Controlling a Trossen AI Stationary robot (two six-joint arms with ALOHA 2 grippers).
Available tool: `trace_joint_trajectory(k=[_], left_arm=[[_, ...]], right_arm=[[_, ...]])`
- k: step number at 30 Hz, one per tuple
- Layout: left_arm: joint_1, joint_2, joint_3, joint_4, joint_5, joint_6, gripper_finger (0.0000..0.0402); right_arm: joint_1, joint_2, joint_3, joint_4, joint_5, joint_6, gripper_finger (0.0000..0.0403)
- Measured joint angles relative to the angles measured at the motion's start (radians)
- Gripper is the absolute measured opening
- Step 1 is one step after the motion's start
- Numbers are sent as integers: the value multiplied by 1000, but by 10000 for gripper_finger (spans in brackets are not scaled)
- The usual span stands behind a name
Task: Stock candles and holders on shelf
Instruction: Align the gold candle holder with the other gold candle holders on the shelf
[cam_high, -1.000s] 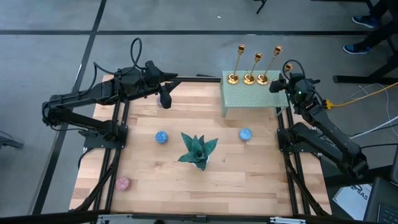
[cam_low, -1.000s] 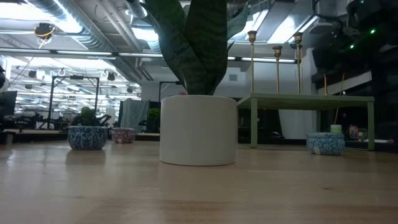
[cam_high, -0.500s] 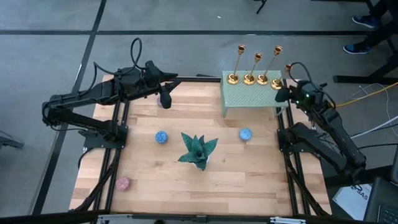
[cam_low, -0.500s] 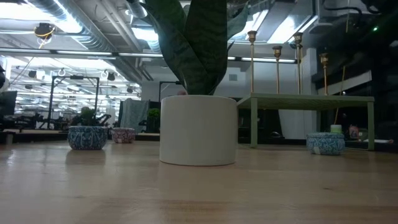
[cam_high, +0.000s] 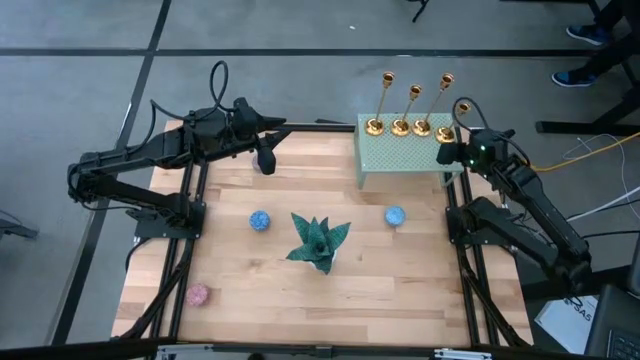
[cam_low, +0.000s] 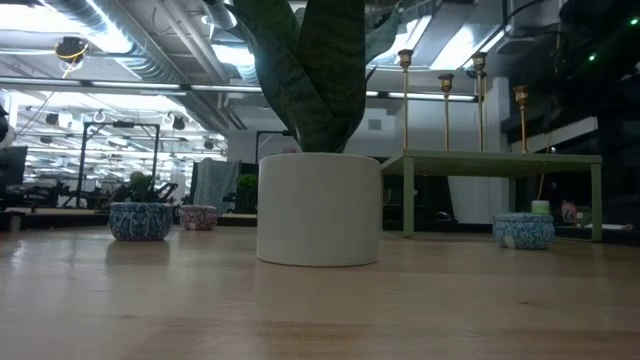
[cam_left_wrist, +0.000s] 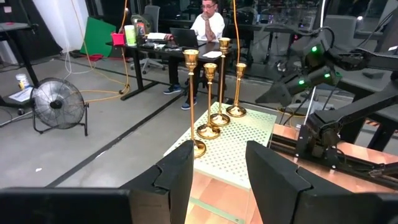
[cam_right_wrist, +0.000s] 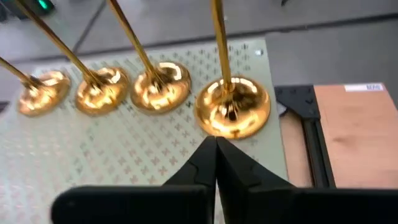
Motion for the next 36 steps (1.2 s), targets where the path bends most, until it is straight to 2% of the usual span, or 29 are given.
trace_joint_trajectory(k=[16, 26, 36], left_arm=[[0, 0, 0, 0, 0, 0, 143], [0, 0, 0, 0, 0, 0, 143], [0, 0, 0, 0, 0, 1, 143]], right_arm=[[0, 209, -1, 7, 37, -30, 5], [-24, 334, -1, 106, 37, -80, 5], [-32, 348, 0, 125, 51, -87, 5]])
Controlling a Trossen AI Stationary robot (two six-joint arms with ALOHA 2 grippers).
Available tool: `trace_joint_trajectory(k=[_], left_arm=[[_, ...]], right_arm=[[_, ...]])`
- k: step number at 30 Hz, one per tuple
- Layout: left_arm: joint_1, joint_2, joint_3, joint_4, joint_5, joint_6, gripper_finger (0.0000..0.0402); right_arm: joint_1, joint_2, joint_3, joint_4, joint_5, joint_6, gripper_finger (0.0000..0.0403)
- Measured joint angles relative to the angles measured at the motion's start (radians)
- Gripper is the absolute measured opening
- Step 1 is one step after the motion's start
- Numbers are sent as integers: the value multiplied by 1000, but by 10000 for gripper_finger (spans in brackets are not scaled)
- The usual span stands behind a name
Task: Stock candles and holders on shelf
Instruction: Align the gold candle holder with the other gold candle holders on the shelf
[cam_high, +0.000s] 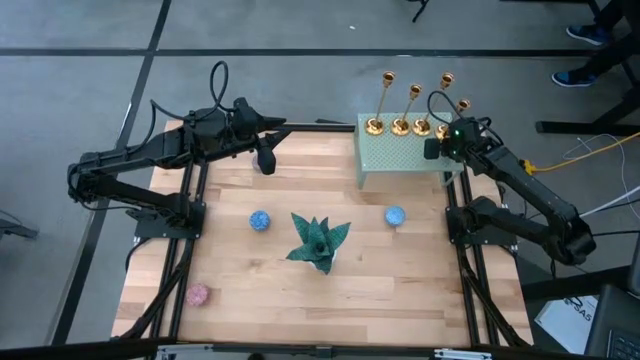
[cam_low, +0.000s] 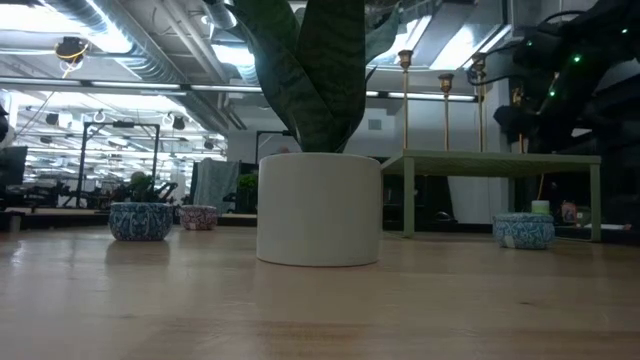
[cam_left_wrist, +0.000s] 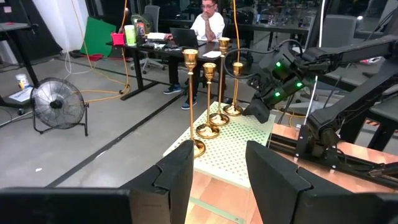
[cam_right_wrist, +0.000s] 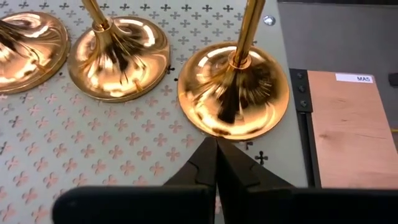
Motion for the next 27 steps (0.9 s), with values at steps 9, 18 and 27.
trace_joint_trajectory(k=[9, 18, 27], left_arm=[[0, 0, 0, 0, 0, 22, 143], [0, 0, 0, 0, 0, 19, 143], [0, 0, 0, 0, 0, 18, 143]], right_arm=[[-22, 22, -3, 47, 6, -51, 5], [-37, 55, -2, 92, -11, -75, 6], [-37, -7, -2, 89, -47, -71, 6]])
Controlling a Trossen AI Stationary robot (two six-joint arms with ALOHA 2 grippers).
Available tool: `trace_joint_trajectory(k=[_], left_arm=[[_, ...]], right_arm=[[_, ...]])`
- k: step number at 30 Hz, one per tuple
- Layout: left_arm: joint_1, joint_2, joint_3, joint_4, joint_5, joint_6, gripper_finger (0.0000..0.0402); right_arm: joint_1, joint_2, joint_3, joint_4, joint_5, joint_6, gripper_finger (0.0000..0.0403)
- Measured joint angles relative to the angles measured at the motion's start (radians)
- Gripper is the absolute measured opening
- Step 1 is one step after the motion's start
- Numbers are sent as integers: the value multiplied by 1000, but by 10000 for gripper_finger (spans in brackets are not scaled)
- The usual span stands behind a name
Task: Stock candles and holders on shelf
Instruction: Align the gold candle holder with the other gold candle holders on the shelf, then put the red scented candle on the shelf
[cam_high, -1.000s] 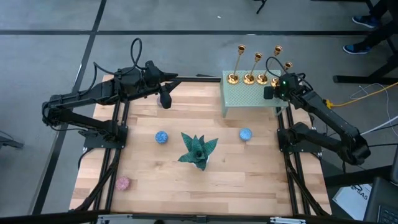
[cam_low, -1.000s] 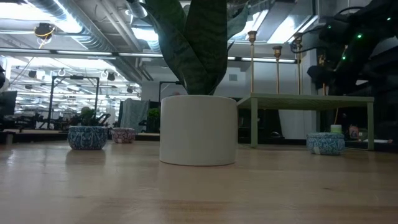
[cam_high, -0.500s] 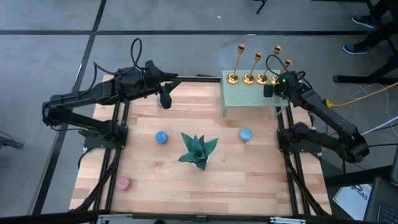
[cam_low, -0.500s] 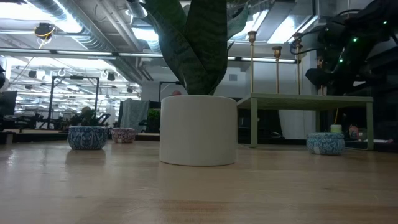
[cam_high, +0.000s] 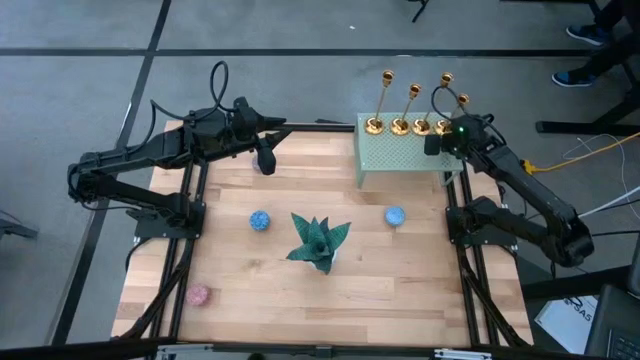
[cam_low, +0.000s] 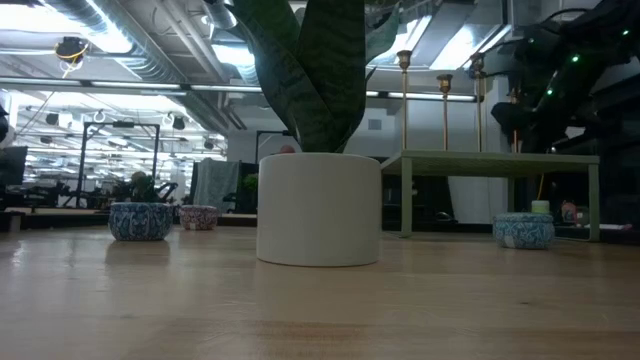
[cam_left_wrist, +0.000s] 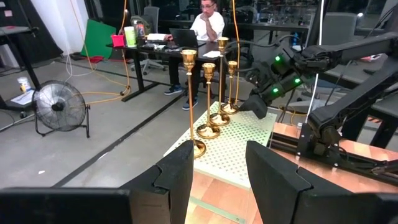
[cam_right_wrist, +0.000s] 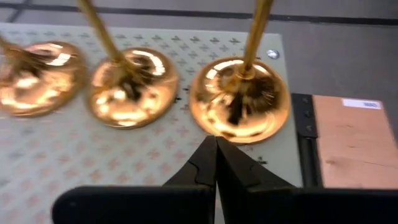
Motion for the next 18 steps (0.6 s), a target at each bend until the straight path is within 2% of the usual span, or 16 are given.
trace_joint_trajectory(k=[7, 11, 14, 18], left_arm=[[0, 0, 0, 0, 0, 0, 143], [-1, 0, 0, 0, 4, -3, 143], [-1, 0, 0, 0, 9, -3, 143], [-1, 0, 0, -6, 9, -3, 143]], right_arm=[[0, -93, 0, -69, -88, 48, 8], [0, -161, 0, -114, -165, 54, 34], [0, -215, 0, -127, -264, 75, 67], [0, -276, 0, -126, -479, 86, 115]])
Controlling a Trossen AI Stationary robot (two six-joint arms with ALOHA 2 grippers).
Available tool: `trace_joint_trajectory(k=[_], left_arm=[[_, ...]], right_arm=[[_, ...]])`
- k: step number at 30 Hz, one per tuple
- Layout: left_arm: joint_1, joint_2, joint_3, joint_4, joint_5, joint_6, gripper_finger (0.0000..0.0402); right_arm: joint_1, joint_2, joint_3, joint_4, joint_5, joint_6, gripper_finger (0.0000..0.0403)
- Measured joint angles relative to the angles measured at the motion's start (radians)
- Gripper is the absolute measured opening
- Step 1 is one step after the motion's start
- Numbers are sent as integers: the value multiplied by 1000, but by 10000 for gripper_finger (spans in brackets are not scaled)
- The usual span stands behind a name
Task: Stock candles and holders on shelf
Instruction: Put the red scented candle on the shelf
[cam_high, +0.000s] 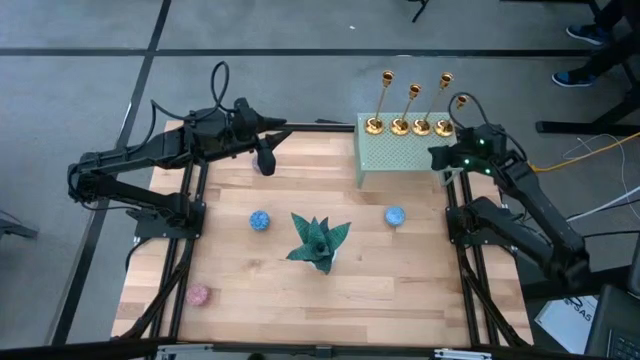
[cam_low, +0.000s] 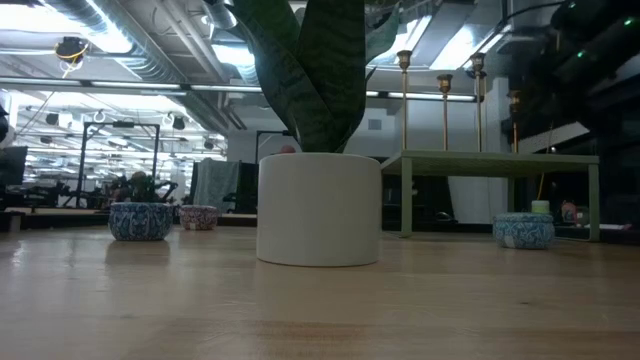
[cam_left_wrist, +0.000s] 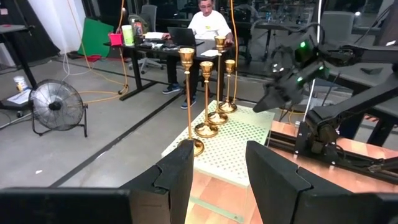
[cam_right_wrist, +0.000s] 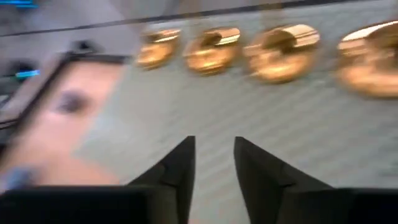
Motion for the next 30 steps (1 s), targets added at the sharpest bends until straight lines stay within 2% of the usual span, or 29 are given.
trace_joint_trajectory(k=[5, 12, 17, 21, 30], left_arm=[[0, 0, 0, -25, 2, 1, 143], [0, 0, -7, -55, 2, -2, 143], [0, 6, -8, -96, 2, -16, 143], [0, 9, -8, -124, 19, -23, 143], [0, 11, -8, -135, 29, -24, 143]], right_arm=[[10, -55, 0, 0, -238, 101, 158], [80, -113, 0, 9, -411, 194, 183], [152, -158, 0, 54, -419, 231, 184], [208, -181, 0, 118, -371, 253, 184], [358, -153, 0, 231, -312, 256, 184]])
